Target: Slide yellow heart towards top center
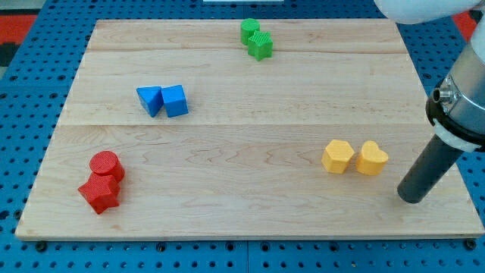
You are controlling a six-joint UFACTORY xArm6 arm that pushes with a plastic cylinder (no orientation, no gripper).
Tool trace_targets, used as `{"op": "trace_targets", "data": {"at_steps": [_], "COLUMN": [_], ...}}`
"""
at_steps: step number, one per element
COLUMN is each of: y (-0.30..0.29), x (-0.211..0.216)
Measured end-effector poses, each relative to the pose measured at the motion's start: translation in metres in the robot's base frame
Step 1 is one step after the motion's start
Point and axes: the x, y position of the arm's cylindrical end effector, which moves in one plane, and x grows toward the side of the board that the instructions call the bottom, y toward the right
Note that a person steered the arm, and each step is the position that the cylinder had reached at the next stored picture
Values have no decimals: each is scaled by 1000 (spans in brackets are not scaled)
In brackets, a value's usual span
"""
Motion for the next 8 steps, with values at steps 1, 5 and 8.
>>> {"op": "trace_targets", "data": {"at_steps": [1, 5, 8], "y": [0, 26, 56], "x": [0, 2, -73]}}
